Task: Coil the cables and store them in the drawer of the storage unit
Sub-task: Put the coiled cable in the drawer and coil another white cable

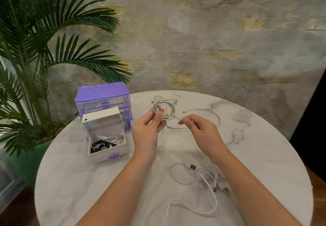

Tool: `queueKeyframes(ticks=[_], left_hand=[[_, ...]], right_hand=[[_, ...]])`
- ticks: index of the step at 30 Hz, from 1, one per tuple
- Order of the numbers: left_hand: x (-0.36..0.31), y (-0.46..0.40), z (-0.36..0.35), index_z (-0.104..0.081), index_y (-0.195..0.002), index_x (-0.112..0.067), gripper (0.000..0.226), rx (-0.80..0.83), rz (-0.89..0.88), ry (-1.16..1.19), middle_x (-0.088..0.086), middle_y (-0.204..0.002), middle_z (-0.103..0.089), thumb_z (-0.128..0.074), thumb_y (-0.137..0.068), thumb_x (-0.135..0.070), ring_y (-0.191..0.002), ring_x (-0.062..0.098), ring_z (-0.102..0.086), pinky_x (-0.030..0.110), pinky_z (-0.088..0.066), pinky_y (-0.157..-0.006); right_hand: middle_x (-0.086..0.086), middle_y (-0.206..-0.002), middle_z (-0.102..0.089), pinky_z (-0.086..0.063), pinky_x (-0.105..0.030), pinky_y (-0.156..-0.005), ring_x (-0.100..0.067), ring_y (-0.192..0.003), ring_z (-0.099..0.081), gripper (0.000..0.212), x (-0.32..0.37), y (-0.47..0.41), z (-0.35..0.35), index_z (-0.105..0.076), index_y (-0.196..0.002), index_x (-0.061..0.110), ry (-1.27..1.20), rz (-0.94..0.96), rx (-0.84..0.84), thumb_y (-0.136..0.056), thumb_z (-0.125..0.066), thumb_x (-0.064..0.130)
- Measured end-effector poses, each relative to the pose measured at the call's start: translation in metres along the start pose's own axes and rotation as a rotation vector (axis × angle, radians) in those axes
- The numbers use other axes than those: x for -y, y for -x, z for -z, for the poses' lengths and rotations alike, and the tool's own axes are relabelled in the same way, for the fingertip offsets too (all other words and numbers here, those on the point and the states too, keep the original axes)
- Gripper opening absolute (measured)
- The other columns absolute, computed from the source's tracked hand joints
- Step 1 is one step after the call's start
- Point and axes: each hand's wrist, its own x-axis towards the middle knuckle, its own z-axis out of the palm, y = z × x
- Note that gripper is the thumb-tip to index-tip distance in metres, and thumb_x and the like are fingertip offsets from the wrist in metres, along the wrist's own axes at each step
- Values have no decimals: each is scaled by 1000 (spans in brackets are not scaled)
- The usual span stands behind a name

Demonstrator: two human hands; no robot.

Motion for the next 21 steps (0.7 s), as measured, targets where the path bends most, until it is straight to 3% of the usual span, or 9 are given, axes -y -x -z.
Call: queueKeyframes(ticks=[2,6,13,15,18,21], left_hand=[[-2,-2,1,-67,-116,-8,27,-21,21,28,2,-97,-73,-64,-89,-6,-79,8,-66,23,-59,-73],[-10,-12,10,-64,-119,-2,29,-60,76,124,1,-94,-72,-61,-91,-4,-79,12,-67,23,-59,-72],[-5,-11,13,-65,-117,-7,26,-49,67,70,0,-94,-70,-62,-91,-6,-81,12,-66,22,-59,-74],[0,-8,8,-66,-115,-8,25,-37,49,31,2,-95,-69,-64,-90,-8,-78,8,-67,21,-58,-74],[8,-1,2,-67,-112,-7,23,-2,57,-5,7,-99,-70,-67,-89,-10,-80,10,-70,21,-57,-74],[14,4,-3,-68,-109,-7,22,56,74,-40,12,-107,-70,-69,-88,-12,-87,16,-70,25,-57,-77]], right_hand=[[9,-70,-64,-45,-36,-71,-7,-69,-54,23,-4,0,3,-68,-81,37,95,-5,7,-96,-52,44],[15,-52,-49,-37,-33,-60,-6,-56,-45,27,-10,-1,14,-67,-77,36,211,-49,27,-96,-50,45],[13,-65,-64,-42,-32,-63,-7,-60,-51,23,-11,1,18,-64,-81,35,238,-119,125,-97,-48,39],[10,-69,-67,-43,-31,-63,-6,-58,-48,20,-11,2,12,-64,-91,37,108,-123,150,-95,-47,27],[8,-63,-57,-39,-25,-60,-5,-56,-45,35,-4,1,3,-65,-106,35,-162,-158,150,-91,-43,13],[13,-64,-52,-37,-20,-61,-2,-59,-47,18,-1,0,-2,-67,-106,32,-265,-173,112,-96,-52,30]])
